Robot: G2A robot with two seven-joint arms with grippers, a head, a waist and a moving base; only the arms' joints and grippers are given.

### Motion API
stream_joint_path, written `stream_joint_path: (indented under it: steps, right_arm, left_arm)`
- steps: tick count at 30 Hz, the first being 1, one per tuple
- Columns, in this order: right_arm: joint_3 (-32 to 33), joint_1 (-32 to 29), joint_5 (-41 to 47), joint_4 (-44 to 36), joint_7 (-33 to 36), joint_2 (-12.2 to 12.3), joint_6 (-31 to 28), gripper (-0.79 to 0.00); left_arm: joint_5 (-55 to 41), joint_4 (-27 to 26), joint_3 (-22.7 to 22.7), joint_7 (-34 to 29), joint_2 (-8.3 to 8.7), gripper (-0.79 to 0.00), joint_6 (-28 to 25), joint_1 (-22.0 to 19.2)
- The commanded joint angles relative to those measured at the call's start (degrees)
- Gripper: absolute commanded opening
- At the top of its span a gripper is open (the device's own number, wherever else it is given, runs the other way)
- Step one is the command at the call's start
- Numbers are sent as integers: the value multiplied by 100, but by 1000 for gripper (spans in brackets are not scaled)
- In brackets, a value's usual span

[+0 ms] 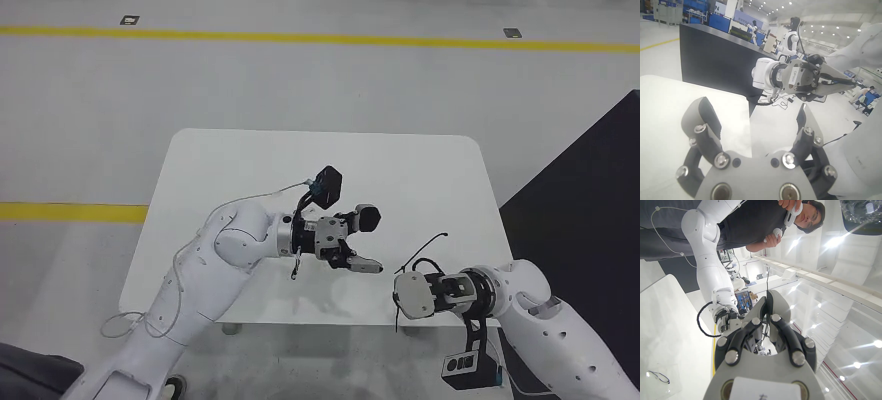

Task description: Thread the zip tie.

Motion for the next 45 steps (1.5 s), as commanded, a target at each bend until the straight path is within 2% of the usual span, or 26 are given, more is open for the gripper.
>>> stream_joint_path:
  steps: [1,6,10,11,16,19,20,22,24,26,31,34,37,40,45]
  right_arm:
    - [0,0,0,0,0,0,0,-785]
    - [0,0,0,0,0,0,0,-785]
    - [0,0,0,0,0,0,0,-785]
    - [0,0,0,0,0,0,0,-785]
    - [0,0,0,0,0,0,0,-785]
    - [0,0,0,0,0,0,0,-785]
    - [0,0,0,0,0,0,0,-785]
    - [0,0,0,0,0,0,0,-785]
    - [0,0,0,0,0,0,0,-785]
    - [0,0,0,0,0,0,0,-785]
    - [0,0,0,0,0,0,0,-785]
    - [0,0,0,0,0,0,0,-785]
    - [0,0,0,0,0,0,0,-785]
    - [0,0,0,0,0,0,0,-785]
    - [0,0,0,0,0,0,0,-785]
  left_arm:
    - [339,-255,-57,143,10,0,12,73]
    - [1154,-632,-97,700,27,0,-105,403]
    - [1253,-756,-13,950,71,-126,-105,499]
    - [1311,-807,13,969,86,-188,-105,499]
    - [1376,-929,92,1262,166,-280,-105,505]
    - [1350,-914,56,1493,226,-296,-105,529]
    - [1352,-918,61,1550,244,-342,-105,538]
    - [1343,-927,82,1649,277,-372,-105,540]
    - [1292,-927,129,1695,312,-345,-105,538]
    - [1284,-950,183,1711,343,-351,-105,514]
    - [1419,-957,380,1603,406,-283,-105,383]
    - [1410,-1013,462,1711,441,-363,-105,343]
    - [1431,-1083,453,1941,493,-379,-105,344]
    - [1504,-1145,469,2131,551,-428,-105,361]
    - [1554,-1138,534,2408,640,-409,-105,359]
